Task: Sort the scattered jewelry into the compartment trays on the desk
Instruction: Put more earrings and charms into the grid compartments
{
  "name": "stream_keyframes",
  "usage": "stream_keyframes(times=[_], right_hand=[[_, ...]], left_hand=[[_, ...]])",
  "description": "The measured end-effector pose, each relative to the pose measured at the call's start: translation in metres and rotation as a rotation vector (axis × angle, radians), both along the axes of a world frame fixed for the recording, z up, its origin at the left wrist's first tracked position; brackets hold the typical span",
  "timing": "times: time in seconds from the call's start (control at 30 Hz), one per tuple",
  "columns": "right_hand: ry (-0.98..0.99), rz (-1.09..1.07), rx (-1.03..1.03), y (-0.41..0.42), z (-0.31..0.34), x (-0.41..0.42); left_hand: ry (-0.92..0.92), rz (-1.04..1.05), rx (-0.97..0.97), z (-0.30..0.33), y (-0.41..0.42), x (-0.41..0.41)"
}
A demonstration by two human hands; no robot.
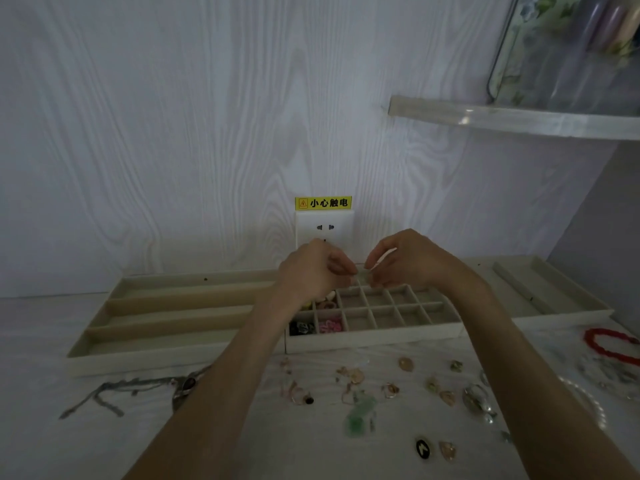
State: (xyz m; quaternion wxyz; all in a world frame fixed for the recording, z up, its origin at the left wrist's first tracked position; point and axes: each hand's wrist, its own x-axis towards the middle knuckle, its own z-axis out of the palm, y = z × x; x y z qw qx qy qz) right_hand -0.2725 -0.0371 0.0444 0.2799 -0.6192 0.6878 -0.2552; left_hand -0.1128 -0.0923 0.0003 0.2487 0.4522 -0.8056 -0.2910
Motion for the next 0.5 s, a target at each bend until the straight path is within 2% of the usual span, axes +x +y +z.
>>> stream_keyframes(times=[0.13,0.5], right_hand=[[0.050,0.033,0.040,-0.010,-0.008,0.004],[0.198,0.092,0.057,-0.012,-0.020,0.005]], left_hand=[[-0.143,0.003,-0.071,-0.007,-0.001,0.003],[-0.227,-0.034,-0.168,-0.009,-0.001,0.007]])
